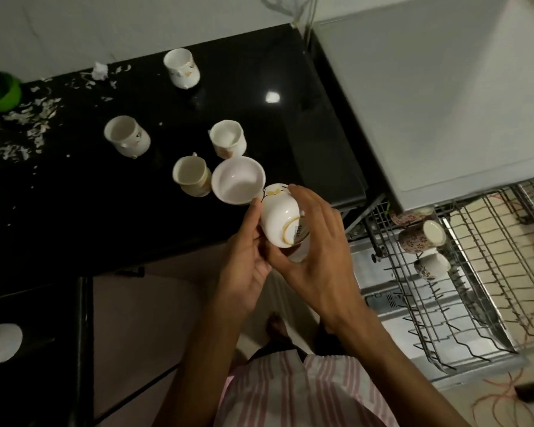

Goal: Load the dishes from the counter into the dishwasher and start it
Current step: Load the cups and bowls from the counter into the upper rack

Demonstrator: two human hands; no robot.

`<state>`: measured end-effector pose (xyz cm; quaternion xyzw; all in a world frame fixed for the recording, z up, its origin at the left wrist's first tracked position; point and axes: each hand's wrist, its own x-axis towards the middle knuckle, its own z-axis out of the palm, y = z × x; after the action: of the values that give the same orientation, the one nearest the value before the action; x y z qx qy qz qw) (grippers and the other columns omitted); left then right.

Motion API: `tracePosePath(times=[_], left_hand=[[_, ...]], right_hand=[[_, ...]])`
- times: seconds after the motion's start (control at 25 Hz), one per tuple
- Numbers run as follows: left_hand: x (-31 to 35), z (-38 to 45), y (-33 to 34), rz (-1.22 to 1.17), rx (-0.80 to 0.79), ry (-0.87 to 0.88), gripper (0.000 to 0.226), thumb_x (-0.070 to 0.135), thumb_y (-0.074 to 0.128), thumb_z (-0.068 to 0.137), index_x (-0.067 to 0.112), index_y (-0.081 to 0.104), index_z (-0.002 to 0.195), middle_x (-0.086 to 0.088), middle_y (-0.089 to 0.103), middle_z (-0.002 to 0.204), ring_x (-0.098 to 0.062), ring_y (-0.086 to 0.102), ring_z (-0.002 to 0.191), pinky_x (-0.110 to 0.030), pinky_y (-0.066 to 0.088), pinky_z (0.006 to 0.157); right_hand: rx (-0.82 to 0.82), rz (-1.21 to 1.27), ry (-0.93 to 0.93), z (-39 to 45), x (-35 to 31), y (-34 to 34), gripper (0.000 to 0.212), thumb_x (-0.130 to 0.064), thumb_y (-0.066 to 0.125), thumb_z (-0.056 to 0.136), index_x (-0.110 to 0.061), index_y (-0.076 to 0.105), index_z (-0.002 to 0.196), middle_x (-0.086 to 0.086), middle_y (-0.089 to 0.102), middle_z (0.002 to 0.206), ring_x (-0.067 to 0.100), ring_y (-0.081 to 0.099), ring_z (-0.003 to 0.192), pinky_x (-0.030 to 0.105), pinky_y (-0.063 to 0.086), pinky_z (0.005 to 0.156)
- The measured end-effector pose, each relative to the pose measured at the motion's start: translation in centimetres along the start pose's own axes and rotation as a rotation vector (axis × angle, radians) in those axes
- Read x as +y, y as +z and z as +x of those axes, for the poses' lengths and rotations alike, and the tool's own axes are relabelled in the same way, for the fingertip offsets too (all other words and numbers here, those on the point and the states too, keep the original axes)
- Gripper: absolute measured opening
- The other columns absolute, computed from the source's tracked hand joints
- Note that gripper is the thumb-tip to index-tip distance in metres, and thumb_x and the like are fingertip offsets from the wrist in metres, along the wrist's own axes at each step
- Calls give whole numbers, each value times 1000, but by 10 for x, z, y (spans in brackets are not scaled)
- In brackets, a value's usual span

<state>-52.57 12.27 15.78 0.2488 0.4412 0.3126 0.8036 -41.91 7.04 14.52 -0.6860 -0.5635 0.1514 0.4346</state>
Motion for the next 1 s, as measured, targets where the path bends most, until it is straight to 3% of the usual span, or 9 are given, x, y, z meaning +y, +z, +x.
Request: tracePosePath(times=[0.12, 0.28, 0.48, 0.64, 0.72, 0.84, 1.0], left_hand=[[-9, 2, 11, 32, -42, -30, 50, 45, 43, 99, 12, 53, 136, -11, 63, 129, -24, 59, 122, -44, 47, 104], [-34, 7, 35, 55, -55, -79, 51, 46, 44, 99, 11, 54, 135, -12, 65, 127, -24, 60, 120, -45, 44, 105], [-79, 11, 72, 140, -65, -137, 47, 41, 46, 99, 13, 55, 135, -8, 67, 124, -18, 64, 116, -31, 55, 93], [-125, 11, 104, 293, 10, -129, 49, 42, 58, 92, 18, 54, 135, -8, 67, 123, -18, 65, 113, -41, 52, 98], [-145, 10, 121, 435, 38, -80, 56, 46, 63, 86, 25, 50, 136, -7, 66, 123, -16, 67, 108, -38, 56, 91], [-168, 8, 143, 580, 12, -23, 45, 42, 60, 91, 31, 50, 132, -1, 70, 108, -9, 71, 95, -27, 59, 74], [-208, 11, 159, 797, -21, 20, 38, 50, 63, 86, 34, 55, 120, 6, 74, 86, -10, 73, 83, -39, 61, 73]], right_hand=[[38, 8, 55, -7, 8, -13, 74, -27, 82, 74, -13, 45, 137, 0, 51, 135, 13, 49, 116, 11, 35, 95], [57, -5, 87, -18, 28, -40, 72, -24, 81, 73, -13, 47, 135, 1, 52, 133, 14, 49, 119, 19, 39, 98], [38, -21, 156, -39, 71, -85, 72, -24, 80, 73, -18, 47, 136, -2, 48, 134, 14, 47, 121, 26, 45, 96], [26, -57, 214, -61, 108, -125, 74, -24, 80, 73, -15, 46, 138, 2, 47, 136, 15, 45, 123, 31, 43, 99], [17, -80, 265, -73, 126, -143, 76, -25, 80, 72, -15, 45, 140, 2, 47, 137, 15, 45, 123, 31, 44, 98], [14, -76, 315, -90, 148, -162, 78, -25, 81, 72, -14, 45, 140, 1, 49, 135, 15, 48, 120, 32, 47, 95], [1, -59, 420, -120, 183, -182, 84, -33, 85, 71, -16, 41, 140, 2, 52, 134, 15, 51, 118, 30, 45, 94]])
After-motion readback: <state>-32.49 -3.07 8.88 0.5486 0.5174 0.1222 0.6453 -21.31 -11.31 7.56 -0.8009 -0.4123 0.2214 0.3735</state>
